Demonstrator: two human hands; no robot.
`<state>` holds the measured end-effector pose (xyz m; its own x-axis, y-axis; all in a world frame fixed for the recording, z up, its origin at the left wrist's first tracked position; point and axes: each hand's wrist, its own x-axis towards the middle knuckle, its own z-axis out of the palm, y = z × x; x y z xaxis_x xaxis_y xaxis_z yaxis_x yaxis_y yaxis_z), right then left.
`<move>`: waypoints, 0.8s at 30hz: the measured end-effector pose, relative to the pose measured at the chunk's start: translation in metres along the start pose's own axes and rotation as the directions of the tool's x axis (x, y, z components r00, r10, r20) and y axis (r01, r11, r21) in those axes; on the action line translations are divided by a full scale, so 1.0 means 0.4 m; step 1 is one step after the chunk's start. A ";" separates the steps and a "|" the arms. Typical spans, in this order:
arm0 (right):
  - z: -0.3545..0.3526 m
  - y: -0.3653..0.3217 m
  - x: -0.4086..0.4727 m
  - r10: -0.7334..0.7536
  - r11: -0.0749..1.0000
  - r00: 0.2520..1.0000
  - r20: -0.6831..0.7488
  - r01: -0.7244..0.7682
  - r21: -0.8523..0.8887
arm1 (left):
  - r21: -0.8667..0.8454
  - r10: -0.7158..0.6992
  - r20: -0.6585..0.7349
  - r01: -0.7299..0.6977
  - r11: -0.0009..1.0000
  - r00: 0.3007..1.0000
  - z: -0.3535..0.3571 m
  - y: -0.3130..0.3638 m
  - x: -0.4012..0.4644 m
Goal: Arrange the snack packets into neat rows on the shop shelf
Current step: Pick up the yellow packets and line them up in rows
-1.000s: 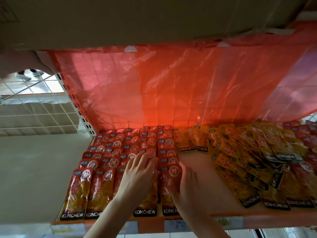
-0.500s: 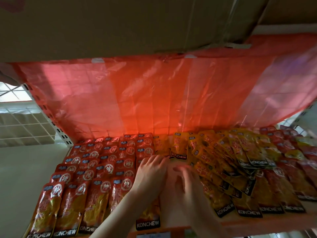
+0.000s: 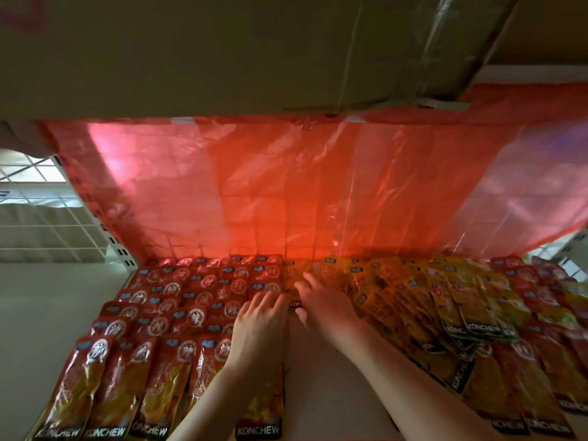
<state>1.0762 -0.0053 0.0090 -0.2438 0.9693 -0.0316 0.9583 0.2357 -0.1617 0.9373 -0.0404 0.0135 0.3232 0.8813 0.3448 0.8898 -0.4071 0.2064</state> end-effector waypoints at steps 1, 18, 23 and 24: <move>0.006 -0.002 0.008 -0.004 0.999 1.000 0.031 0.005 -0.036 | 0.002 -0.011 0.001 0.011 1.000 1.000 -0.007 -0.008 -0.001; 0.035 -0.002 0.000 0.031 0.999 0.999 -0.011 -0.031 0.040 | -0.020 0.009 0.030 -0.008 1.000 1.000 0.004 -0.032 0.012; 0.034 0.018 -0.017 0.102 0.993 0.989 -0.107 -0.096 0.062 | -0.022 0.037 0.036 -0.036 0.999 0.999 0.026 -0.024 0.013; 0.036 0.024 -0.018 0.120 0.992 0.989 -0.091 -0.117 0.037 | -0.028 0.037 0.040 -0.036 0.999 0.999 0.027 -0.022 0.012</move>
<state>1.0853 -0.0112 -0.0065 -0.1121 0.9929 0.0392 0.9742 0.1176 -0.1929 0.9347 -0.0299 0.0033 0.3682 0.8746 0.3155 0.8682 -0.4448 0.2200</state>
